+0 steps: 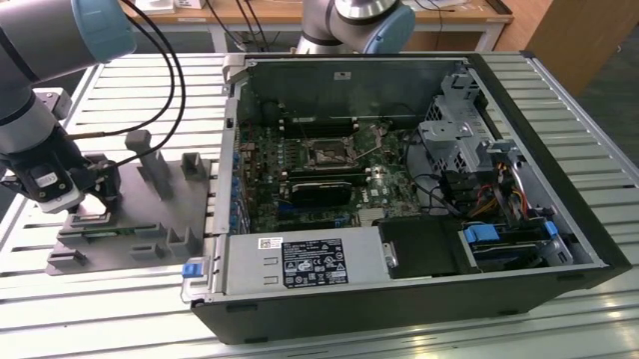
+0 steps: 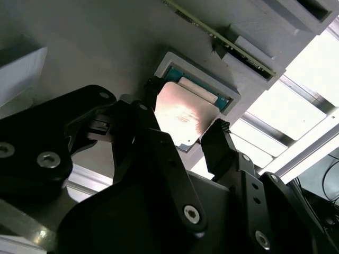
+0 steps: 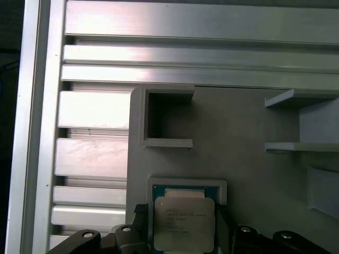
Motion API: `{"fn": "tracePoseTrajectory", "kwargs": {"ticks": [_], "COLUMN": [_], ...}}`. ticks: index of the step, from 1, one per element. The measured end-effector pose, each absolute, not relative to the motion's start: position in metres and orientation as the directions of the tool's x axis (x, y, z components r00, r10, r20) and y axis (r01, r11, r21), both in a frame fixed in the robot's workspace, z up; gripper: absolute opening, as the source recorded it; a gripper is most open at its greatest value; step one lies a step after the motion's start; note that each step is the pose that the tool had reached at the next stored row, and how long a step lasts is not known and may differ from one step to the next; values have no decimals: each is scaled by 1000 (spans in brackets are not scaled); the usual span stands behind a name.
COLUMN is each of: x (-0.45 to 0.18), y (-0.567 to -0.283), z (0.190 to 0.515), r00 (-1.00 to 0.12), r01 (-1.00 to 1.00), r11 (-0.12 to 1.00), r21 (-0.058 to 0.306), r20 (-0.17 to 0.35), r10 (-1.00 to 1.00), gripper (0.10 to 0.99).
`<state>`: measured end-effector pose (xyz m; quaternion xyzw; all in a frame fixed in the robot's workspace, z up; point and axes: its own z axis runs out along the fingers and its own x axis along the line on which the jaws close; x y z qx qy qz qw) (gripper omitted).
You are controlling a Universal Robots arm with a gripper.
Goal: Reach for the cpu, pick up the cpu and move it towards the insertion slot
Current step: 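Pick up the cpu and move it towards the insertion slot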
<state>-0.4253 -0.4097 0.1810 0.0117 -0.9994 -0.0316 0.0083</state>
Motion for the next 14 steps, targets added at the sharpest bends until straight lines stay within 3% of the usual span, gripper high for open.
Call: {"fn": "tracePoseTrajectory", "kwargs": {"ticks": [3,4,14], "x": [-425,-425,-425], "y": [-410,-410,-410], "z": [181,180,189], "r00": [-1000,-1000,-1000], "r01": [-23,-23,-23], "r11": [998,998,998], "r21": [63,63,66], "r20": [16,16,16], "r10": [-24,-24,-24], "gripper": [596,545,545]}}
